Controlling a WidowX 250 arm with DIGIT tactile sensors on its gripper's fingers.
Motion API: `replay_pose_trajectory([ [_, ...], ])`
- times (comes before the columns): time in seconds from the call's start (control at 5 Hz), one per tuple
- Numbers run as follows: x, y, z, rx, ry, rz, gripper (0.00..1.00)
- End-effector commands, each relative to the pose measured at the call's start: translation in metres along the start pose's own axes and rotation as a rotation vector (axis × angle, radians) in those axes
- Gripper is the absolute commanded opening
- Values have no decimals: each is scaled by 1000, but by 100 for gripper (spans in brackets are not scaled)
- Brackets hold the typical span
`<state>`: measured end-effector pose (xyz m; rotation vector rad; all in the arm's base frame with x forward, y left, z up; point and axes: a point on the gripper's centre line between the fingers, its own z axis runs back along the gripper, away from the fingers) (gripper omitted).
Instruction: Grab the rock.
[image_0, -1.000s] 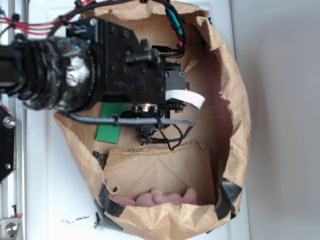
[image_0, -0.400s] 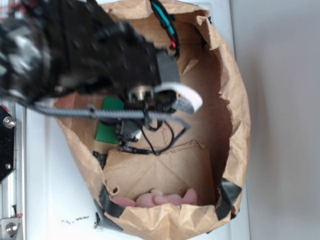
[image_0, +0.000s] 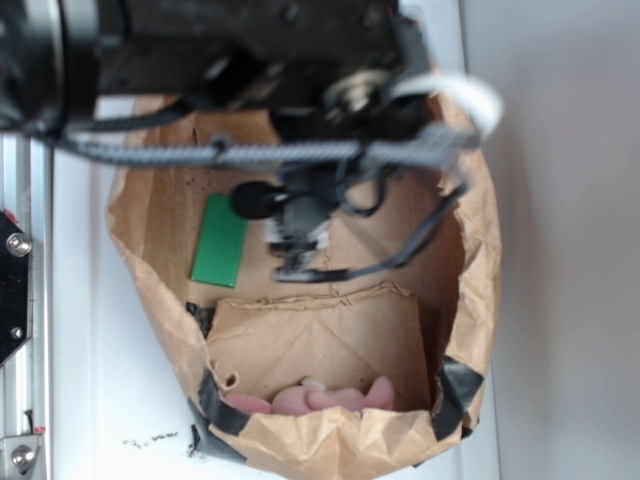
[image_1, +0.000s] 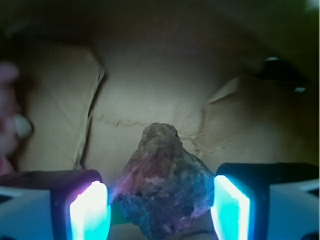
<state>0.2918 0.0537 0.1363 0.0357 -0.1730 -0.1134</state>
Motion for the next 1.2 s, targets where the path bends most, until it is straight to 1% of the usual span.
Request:
replay_pose_trajectory([
  [0.0, 18, -6, 49, -21, -39, 51, 0],
  [0.2, 13, -21, 63, -5, -59, 55, 0],
  [0.4, 11, -31, 72, -3, -72, 50, 0],
  [0.6, 12, -42, 75, 14, -94, 49, 0],
  [0.8, 17, -43, 73, 11, -97, 64, 0],
  [1.0, 19, -42, 72, 27, -92, 57, 0],
])
